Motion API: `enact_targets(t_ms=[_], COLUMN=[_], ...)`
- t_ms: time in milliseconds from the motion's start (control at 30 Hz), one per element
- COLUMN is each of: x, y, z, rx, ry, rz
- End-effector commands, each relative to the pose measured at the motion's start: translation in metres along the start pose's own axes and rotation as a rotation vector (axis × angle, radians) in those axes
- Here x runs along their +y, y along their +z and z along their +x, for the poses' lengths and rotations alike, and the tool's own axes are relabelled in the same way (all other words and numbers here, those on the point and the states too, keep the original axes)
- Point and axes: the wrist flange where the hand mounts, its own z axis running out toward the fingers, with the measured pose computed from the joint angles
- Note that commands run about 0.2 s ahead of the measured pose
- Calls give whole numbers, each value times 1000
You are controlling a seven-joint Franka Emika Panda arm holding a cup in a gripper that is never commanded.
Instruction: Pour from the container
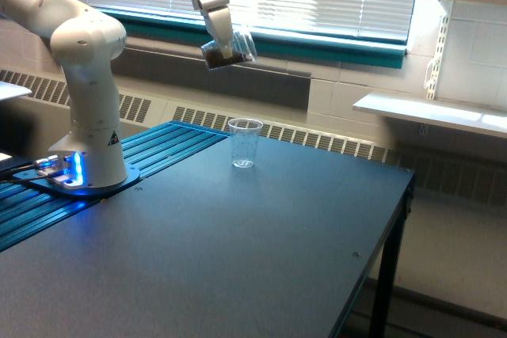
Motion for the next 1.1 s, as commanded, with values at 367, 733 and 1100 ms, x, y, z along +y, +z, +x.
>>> enact_targets(t_ms=[367,733,1100], x=[2,3,3], y=[18,29,44], z=[-25,-30,-37], rx=[-55,-73,-104], ry=[39,58,63], rz=[-47,-66,-85])
